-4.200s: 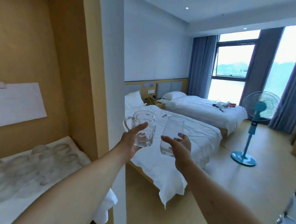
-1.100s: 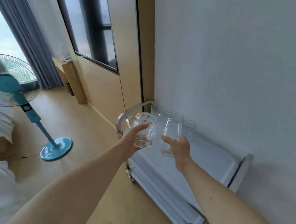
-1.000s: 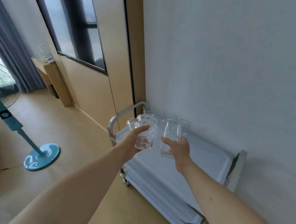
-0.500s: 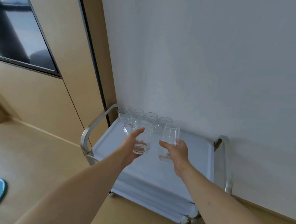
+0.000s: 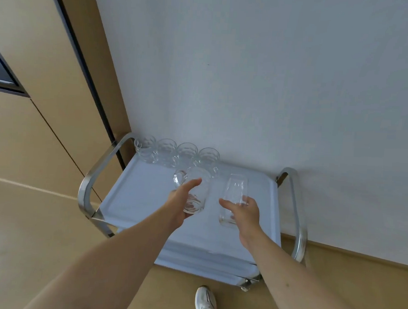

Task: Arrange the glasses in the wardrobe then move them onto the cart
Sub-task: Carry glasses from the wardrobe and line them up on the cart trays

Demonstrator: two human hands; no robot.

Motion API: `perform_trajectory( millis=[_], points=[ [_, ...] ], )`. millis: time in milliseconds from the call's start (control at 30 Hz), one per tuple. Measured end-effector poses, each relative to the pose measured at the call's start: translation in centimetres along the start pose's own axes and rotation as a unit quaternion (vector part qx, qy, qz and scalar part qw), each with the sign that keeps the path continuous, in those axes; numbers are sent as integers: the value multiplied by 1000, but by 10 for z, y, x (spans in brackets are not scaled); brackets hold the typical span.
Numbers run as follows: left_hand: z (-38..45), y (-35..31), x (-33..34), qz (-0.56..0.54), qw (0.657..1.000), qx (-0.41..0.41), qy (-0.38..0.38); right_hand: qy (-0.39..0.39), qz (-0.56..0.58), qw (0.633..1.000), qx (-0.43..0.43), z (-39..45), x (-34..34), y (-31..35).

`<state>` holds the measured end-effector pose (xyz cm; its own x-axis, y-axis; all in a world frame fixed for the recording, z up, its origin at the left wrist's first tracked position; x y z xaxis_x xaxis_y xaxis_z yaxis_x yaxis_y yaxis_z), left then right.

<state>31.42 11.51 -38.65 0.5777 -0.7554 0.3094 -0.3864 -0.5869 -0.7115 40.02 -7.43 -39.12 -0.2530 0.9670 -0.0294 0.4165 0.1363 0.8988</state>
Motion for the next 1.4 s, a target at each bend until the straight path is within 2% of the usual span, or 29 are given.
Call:
perform_trajectory(
  millis=[267, 533, 800, 1000, 1400],
  points=[
    [52, 15, 21, 18, 999, -15, -34, -5, 17, 1000, 15, 50, -13, -9],
    [103, 29, 28, 78, 989, -48, -120, -12, 23, 996, 81, 103, -20, -32],
    [132, 60, 21, 80, 983, -87, -140, -20, 11, 990, 143, 132, -32, -70],
    [143, 60, 20, 100, 983, -59, -141, -33, -6, 990, 139, 143, -37, -80],
    [155, 61, 17, 197, 974, 28, -112, -90, -86, 991, 38, 141, -49, -76]
  ],
)
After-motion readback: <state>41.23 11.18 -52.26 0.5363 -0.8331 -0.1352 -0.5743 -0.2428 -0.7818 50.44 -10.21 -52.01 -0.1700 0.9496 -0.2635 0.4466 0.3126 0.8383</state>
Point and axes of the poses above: each hand's wrist, its own z-axis towards the middle knuckle, its own x-axis out of the palm, y = z × x, the point moved 8 cm from there along z, towards the middle knuckle, and after that the axes turned 3 degrees about y, right-handed, at the moved point
